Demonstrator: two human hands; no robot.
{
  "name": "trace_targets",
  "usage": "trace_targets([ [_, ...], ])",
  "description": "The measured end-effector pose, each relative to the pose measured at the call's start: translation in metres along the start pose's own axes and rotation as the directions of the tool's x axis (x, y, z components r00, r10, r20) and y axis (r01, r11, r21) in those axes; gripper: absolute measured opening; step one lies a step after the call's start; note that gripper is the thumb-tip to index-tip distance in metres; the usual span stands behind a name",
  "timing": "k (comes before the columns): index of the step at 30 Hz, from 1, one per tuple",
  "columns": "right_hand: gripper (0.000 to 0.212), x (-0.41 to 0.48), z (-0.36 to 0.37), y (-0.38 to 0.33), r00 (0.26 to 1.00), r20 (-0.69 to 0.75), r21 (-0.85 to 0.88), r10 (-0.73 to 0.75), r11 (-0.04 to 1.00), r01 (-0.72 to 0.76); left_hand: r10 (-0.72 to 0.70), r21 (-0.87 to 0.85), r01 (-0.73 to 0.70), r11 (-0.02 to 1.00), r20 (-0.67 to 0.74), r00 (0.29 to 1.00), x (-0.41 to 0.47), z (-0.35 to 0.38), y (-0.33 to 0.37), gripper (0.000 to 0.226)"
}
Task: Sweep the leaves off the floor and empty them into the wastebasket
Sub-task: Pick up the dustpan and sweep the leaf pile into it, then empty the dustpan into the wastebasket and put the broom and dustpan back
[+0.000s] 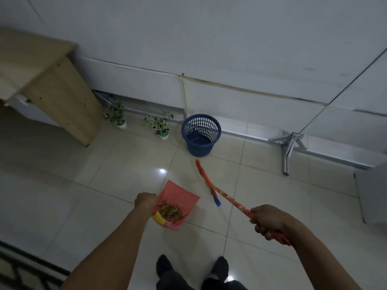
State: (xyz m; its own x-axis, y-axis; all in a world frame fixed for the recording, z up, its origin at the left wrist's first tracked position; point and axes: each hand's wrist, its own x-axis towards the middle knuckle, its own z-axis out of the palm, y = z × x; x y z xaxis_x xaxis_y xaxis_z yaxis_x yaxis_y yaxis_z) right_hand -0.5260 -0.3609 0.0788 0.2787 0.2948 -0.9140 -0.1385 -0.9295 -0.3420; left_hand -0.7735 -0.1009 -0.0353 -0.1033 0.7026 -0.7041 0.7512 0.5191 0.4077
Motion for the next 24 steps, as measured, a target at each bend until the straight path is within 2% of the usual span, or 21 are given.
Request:
trace_targets([
  [3,0.020,-0.006,-0.011,0.007,1.000,0.008,-0.018,-0.020,1.000,0.020,0.006,0.005,-0.006,1.000,0.022,1.000,-0.007,0.009,0.005,0.020],
  [8,0.021,-0.022,-0.029,0.005,0.993,0.084,-0.051,-0.082,0.995,0.087,0.017,-0.014,-0.018,1.000,-0.040,0.999,-0.023,0.006,0.016,0.011],
  [11,0.026,-0.033,-0.042,0.001,0.984,0.119,-0.042,-0.135,0.989,0.141,0.019,-0.074,-0.022,0.997,-0.048,0.999,-0.030,-0.008,0.034,0.012],
  [13,0.027,-0.043,-0.050,-0.003,0.974,0.134,-0.030,-0.182,0.982,0.188,0.013,-0.129,-0.011,0.992,0.010,1.000,-0.035,-0.019,0.048,0.018],
  [18,0.027,-0.069,-0.066,-0.019,0.943,0.131,-0.022,-0.307,0.950,0.312,-0.084,-0.382,0.095,0.919,0.044,0.995,-0.050,-0.047,0.091,0.016],
  [24,0.033,-0.104,-0.091,-0.030,0.892,0.076,0.090,-0.445,0.894,0.438,-0.009,-0.455,0.033,0.890,0.054,0.998,-0.066,-0.070,0.152,0.023],
])
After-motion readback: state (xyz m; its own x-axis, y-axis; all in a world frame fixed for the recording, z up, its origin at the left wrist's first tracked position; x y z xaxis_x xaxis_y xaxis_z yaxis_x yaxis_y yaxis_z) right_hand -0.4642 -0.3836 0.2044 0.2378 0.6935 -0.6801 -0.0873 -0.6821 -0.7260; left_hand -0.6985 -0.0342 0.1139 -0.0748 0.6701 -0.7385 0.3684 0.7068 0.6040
